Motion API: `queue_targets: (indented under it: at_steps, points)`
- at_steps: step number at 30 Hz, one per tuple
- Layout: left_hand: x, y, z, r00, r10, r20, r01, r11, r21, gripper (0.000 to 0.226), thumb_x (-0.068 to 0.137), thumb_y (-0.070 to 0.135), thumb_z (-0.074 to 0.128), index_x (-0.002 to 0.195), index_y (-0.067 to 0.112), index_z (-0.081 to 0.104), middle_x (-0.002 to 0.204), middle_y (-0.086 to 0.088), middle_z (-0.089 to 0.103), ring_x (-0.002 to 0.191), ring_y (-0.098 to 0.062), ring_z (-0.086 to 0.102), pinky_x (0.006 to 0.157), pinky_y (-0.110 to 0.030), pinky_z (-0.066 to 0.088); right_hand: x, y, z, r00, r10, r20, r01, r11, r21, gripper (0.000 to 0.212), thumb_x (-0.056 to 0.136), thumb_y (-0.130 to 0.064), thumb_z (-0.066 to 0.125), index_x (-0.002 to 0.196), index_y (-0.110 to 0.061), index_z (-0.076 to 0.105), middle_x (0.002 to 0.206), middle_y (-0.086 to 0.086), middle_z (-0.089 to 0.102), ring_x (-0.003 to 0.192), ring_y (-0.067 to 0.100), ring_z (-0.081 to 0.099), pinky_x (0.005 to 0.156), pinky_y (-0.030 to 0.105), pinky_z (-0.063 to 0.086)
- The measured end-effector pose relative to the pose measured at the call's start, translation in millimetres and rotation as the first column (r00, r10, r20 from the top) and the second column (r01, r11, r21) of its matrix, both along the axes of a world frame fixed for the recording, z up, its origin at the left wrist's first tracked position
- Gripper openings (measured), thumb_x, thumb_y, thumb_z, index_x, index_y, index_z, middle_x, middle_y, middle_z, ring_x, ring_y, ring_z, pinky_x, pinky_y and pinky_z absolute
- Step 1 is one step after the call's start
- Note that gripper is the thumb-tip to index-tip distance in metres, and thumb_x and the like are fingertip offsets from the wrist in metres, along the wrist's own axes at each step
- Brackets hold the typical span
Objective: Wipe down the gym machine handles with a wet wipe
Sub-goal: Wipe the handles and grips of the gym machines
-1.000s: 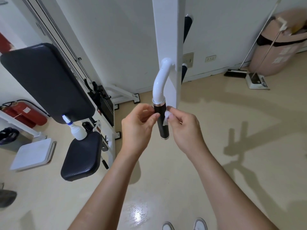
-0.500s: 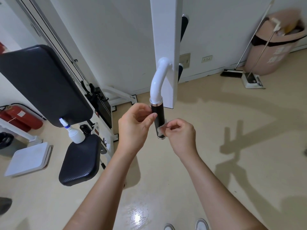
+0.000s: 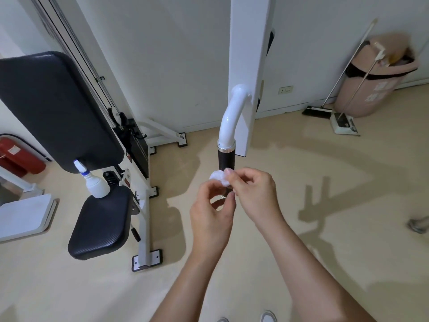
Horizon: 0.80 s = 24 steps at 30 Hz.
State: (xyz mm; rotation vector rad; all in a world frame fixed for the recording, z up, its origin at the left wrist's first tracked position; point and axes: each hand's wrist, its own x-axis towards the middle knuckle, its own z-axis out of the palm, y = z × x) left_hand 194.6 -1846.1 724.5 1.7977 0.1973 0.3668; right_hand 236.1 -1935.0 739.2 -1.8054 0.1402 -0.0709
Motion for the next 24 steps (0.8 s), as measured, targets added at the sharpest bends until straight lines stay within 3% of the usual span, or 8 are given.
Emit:
queue_targets:
  at_steps: [2, 6, 8, 10, 15, 18, 22, 24]
  points:
    - [6.6, -5.4, 4.1, 0.997, 0.079, -0.007, -0.079, 0.996, -0.027, 0.022, 0.081, 0.017, 0.073, 0.094, 0.019, 0.056, 0.089, 0.016, 0.066, 0.084, 0.007, 0.063, 0.072, -0.015, 0.052, -0.3, -6.4, 2.3, 0.996, 0.091, -0.019, -0.092, 0.995, -0.030, 0.016, 0.086, -0.028, 0.064, 0.073, -0.023, 0.072, 0.068, -0.008, 0.071, 0.067, 0.009, 0.064, 0.067, 0.027, 0.050]
    - [19.1, 3.3, 6.0, 0.993, 0.071, 0.093, -0.086, 0.982, 0.170, 0.026, 0.083, 0.019, 0.071, 0.088, 0.037, 0.053, 0.076, 0.013, 0.065, 0.071, -0.002, 0.062, 0.061, -0.013, 0.046, 2.8, -11.4, 6.1, 0.985, 0.170, 0.000, -0.170, 0.983, -0.071, 0.011, 0.084, -0.025, 0.065, 0.078, -0.029, 0.073, 0.089, -0.001, 0.067, 0.083, 0.009, 0.064, 0.075, 0.021, 0.050]
    - [22.8, 8.6, 4.3, 0.988, 0.047, 0.150, -0.089, 0.953, 0.290, 0.015, 0.084, 0.017, 0.070, 0.090, 0.028, 0.062, 0.070, 0.012, 0.060, 0.070, -0.007, 0.058, 0.059, -0.012, 0.042, 2.8, -12.1, 8.5, 0.992, 0.118, 0.049, -0.115, 0.992, -0.051, 0.011, 0.082, -0.020, 0.067, 0.077, -0.027, 0.074, 0.090, 0.000, 0.065, 0.083, 0.009, 0.064, 0.077, 0.023, 0.052]
    - [27.7, 12.1, 1.2, 0.976, 0.063, 0.208, -0.140, 0.914, 0.380, 0.005, 0.085, 0.017, 0.070, 0.087, 0.016, 0.067, 0.070, 0.012, 0.050, 0.069, -0.006, 0.051, 0.058, -0.008, 0.037, 2.3, -14.3, 9.7, 0.995, 0.072, 0.074, -0.074, 0.997, 0.036, 0.009, 0.081, -0.014, 0.069, 0.080, -0.022, 0.071, 0.086, -0.004, 0.068, 0.076, 0.011, 0.067, 0.078, 0.037, 0.056]
    - [35.6, 11.9, -9.0, 0.997, -0.072, -0.015, 0.073, 0.992, 0.098, 0.028, 0.098, 0.027, 0.048, 0.083, 0.015, 0.069, 0.076, 0.003, 0.050, 0.075, 0.006, 0.047, 0.065, -0.005, 0.037, 8.0, -20.9, 17.4, 0.991, 0.125, 0.050, -0.128, 0.991, 0.043, 0.029, 0.086, -0.011, 0.066, 0.099, -0.037, 0.068, 0.087, -0.011, 0.074, 0.081, 0.008, 0.071, 0.085, 0.040, 0.056]
    - [38.6, 11.5, -21.2, 0.987, -0.146, -0.064, 0.154, 0.977, 0.146, 0.032, 0.100, 0.034, 0.035, 0.096, 0.027, 0.066, 0.079, 0.003, 0.046, 0.080, 0.003, 0.044, 0.069, -0.005, 0.035, 10.7, -26.0, 22.0, 0.989, 0.141, 0.052, -0.139, 0.990, -0.039, 0.028, 0.085, -0.011, 0.067, 0.098, -0.036, 0.072, 0.082, -0.015, 0.075, 0.080, 0.002, 0.070, 0.088, 0.033, 0.054]
    - [39.6, 13.0, -24.9, 0.969, -0.219, -0.115, 0.241, 0.940, 0.240, 0.027, 0.102, 0.025, 0.036, 0.117, 0.025, 0.059, 0.077, 0.012, 0.043, 0.079, -0.001, 0.043, 0.068, -0.016, 0.037, 11.3, -31.7, 22.1, 0.989, 0.137, 0.057, -0.132, 0.988, -0.079, 0.026, 0.084, -0.013, 0.068, 0.102, -0.031, 0.073, 0.078, -0.017, 0.073, 0.075, -0.001, 0.069, 0.085, 0.027, 0.054]
    - [37.8, 10.7, -22.1, 0.982, -0.169, -0.086, 0.179, 0.977, 0.118, 0.035, 0.098, 0.019, 0.046, 0.131, 0.032, 0.049, 0.085, 0.009, 0.055, 0.083, -0.003, 0.051, 0.075, -0.017, 0.044, 11.3, -31.2, 19.9, 0.987, 0.145, 0.070, -0.140, 0.988, -0.070, 0.027, 0.084, -0.015, 0.069, 0.097, -0.038, 0.072, 0.075, -0.018, 0.073, 0.072, 0.000, 0.068, 0.082, 0.025, 0.054]
